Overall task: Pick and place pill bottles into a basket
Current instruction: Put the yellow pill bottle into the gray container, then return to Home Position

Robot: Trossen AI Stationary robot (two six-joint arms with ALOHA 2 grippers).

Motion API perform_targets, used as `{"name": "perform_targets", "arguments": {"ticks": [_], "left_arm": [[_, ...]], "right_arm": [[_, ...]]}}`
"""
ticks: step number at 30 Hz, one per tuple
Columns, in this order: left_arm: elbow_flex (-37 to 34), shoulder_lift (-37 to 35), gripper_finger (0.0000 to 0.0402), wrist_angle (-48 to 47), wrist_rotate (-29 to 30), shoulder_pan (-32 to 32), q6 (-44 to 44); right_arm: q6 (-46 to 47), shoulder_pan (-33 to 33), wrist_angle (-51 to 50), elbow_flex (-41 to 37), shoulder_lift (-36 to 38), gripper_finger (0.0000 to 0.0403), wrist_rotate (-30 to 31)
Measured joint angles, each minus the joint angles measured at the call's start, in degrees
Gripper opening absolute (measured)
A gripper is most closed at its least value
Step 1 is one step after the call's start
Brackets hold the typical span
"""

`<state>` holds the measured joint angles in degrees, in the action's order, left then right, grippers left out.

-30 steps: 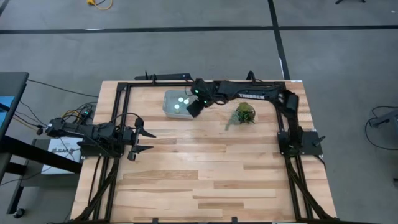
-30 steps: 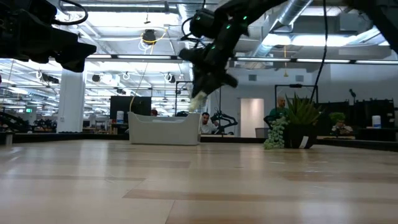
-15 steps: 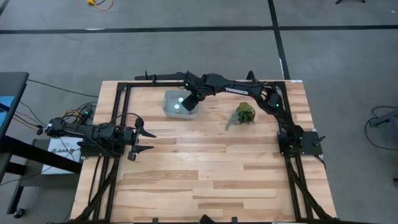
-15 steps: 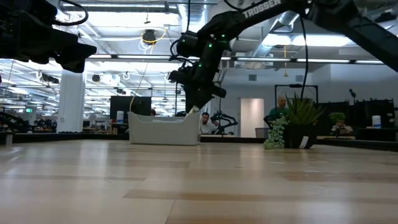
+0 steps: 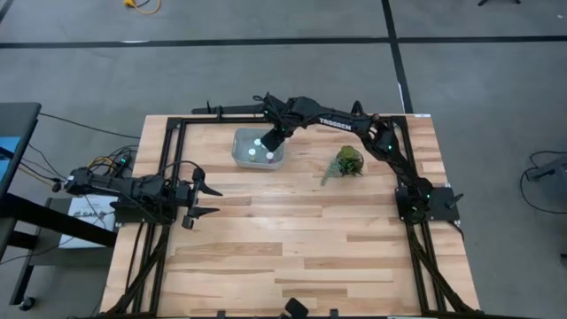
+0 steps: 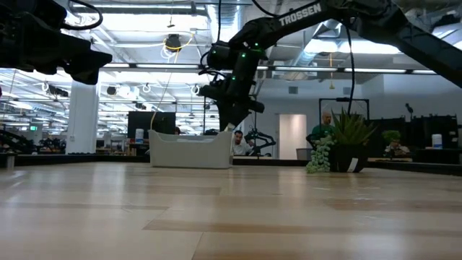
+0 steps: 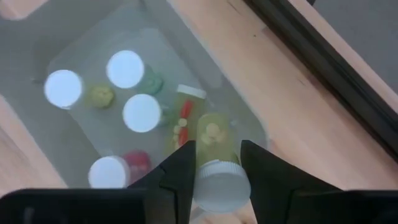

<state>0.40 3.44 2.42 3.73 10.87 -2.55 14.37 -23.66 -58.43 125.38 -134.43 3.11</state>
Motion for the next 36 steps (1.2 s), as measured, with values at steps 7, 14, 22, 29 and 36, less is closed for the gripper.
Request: {"name": "perform_targets", "arguments": {"ticks": [7, 14, 22, 29, 36], "left_arm": [[0.00, 0.00, 0.0208, 0.00, 0.02, 0.02, 0.00], [-0.01, 0.00, 0.0208, 0.00, 0.02, 0.00, 0.00], [-0.01, 0.00, 0.0208, 0.00, 0.04, 0.00, 0.00], [0.00, 0.00, 0.0208, 0.01, 0.07, 0.02, 0.00], [0.00, 0.02, 0.0208, 0.02, 0.02, 0.02, 0.00]], "right_arm": [[-1.37, 0.04, 0.15, 0.00, 0.00, 0.0143, -0.17], [-1.36, 0.02, 0.13, 0.00, 0.00, 0.0182, -0.17], [-2.77, 2.69, -0.17, 0.07, 0.77, 0.0198, 0.05], [-3.45, 8.82, -8.55, 2.72, 4.33, 0.0188, 1.65], [-4.34, 20.68, -13.96, 2.93, 10.99, 0.0180, 11.72]]}}
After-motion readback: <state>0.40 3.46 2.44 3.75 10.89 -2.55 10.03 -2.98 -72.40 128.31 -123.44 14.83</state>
